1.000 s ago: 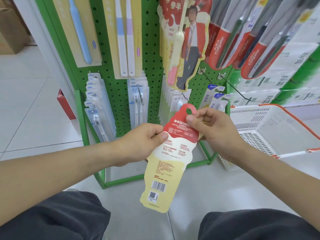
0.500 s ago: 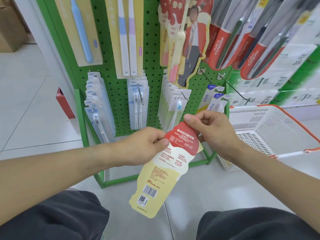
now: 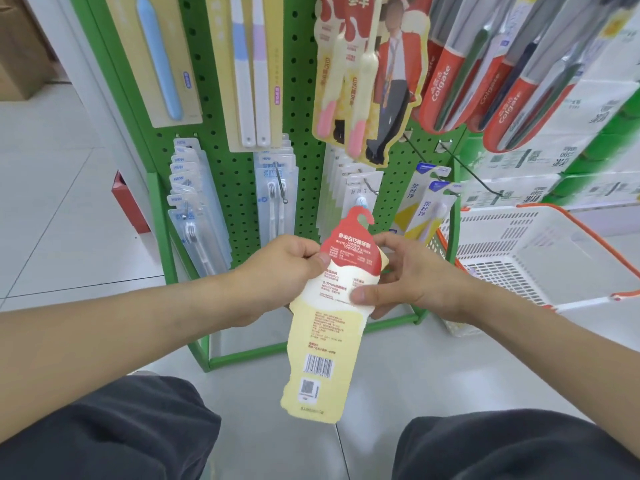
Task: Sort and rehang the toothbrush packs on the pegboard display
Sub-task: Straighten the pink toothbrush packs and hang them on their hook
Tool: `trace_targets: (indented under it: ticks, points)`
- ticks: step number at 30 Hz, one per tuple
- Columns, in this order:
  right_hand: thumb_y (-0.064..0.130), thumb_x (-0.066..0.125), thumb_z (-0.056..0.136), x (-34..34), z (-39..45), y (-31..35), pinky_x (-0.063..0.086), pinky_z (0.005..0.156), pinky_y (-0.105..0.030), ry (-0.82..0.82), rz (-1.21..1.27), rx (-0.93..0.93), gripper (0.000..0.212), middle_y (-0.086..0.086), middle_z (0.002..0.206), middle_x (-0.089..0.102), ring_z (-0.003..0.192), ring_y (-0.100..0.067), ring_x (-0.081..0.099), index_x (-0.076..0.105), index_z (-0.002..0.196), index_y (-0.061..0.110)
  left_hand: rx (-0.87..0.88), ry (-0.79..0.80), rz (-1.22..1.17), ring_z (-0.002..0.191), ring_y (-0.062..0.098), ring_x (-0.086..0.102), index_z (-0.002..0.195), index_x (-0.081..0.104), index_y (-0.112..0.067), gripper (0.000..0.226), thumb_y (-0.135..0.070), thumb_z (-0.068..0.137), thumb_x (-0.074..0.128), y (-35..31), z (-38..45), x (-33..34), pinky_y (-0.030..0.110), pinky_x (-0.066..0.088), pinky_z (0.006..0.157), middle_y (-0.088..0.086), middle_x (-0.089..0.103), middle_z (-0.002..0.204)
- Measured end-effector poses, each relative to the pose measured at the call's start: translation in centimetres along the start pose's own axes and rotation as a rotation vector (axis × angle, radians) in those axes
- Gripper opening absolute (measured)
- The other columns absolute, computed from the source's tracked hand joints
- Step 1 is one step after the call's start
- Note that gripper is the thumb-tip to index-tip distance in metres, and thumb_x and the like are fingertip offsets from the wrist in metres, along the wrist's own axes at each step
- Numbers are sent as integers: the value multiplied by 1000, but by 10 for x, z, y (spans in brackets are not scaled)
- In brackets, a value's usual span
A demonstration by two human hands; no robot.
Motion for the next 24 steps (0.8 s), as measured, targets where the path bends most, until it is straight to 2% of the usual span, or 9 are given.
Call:
trace_targets:
  ticks: [3, 5, 9, 11, 13, 15, 17, 20, 24]
  points:
    - [0, 85, 76, 7, -2, 0, 64, 72, -42, 61, -11, 18, 58, -33, 122, 63, 101, -47, 70, 56, 125, 12, 2, -36, -45, 91, 42, 71, 112, 63, 7, 34, -23, 107, 48, 0, 2, -4, 44, 54, 72, 22, 74, 106]
    - [-1, 85, 75, 8, -1, -1, 64, 71, -41, 52, 29, 31, 60, -37, 125, 58, 102, -49, 69, 56, 126, 12, 11, -58, -62, 86, 42, 70, 111, 61, 9, 35, -22, 107, 47, -1, 1, -6, 42, 52, 70, 24, 73, 106]
    - [-7, 81, 74, 9, 0, -1, 64, 78, -44, 54, 192, 59, 60, -24, 119, 71, 105, -38, 72, 58, 128, 3, 37, -120, -84, 88, 42, 69, 111, 61, 8, 34, -21, 108, 45, -3, 1, -5, 56, 56, 83, 25, 72, 107]
    - [-9, 80, 77, 14, -3, 1, 63, 75, -37, 93, 97, 52, 45, -15, 113, 75, 101, -28, 75, 67, 117, 6, 53, -154, -119, 83, 33, 67, 105, 62, 6, 32, -21, 108, 44, -4, 2, -5, 52, 56, 80, 25, 72, 102]
    - [-7, 79, 80, 20, -7, 1, 62, 72, -34, 138, 42, 47, 35, -12, 110, 77, 99, -27, 75, 70, 110, 8, 81, -174, -144, 72, 20, 66, 94, 64, -2, 30, -20, 108, 44, -5, 3, -5, 33, 55, 62, 18, 73, 89]
    - [-8, 79, 80, 20, -8, 0, 62, 71, -34, 144, 40, 53, 35, -12, 110, 77, 99, -28, 75, 70, 110, 7, 106, -190, -135, 59, 9, 64, 91, 65, -9, 27, -20, 107, 46, -5, 2, -4, 18, 46, 49, 8, 74, 84]
    - [-10, 79, 78, 19, -9, 0, 63, 77, -38, 179, -2, 62, 40, -12, 111, 76, 101, -28, 75, 69, 113, 5, 112, -193, -137, 65, 11, 67, 97, 66, -9, 24, -21, 106, 47, -4, 2, -2, 19, 47, 52, 8, 77, 91]
    - [-11, 81, 75, 24, -12, -2, 61, 86, -48, 277, -111, 85, 48, -10, 115, 76, 105, -29, 74, 68, 119, 5, 107, -206, -180, 80, 22, 73, 101, 67, -11, 21, -22, 106, 50, -6, 3, -4, 32, 56, 65, 7, 79, 95]
    - [-9, 83, 75, 32, -15, 1, 60, 91, -52, 335, -246, 55, 49, -6, 115, 76, 104, -23, 74, 69, 118, 8, 121, -180, -220, 76, 14, 76, 92, 74, -16, 17, -30, 95, 66, -17, 0, -5, 24, 56, 60, -1, 79, 87]
Point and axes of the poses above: each hand's wrist, its own z-axis towards the middle knuckle, its own x-axis out of the palm, y = z × x, the point moved 5 cm from there along z, towards the middle knuckle
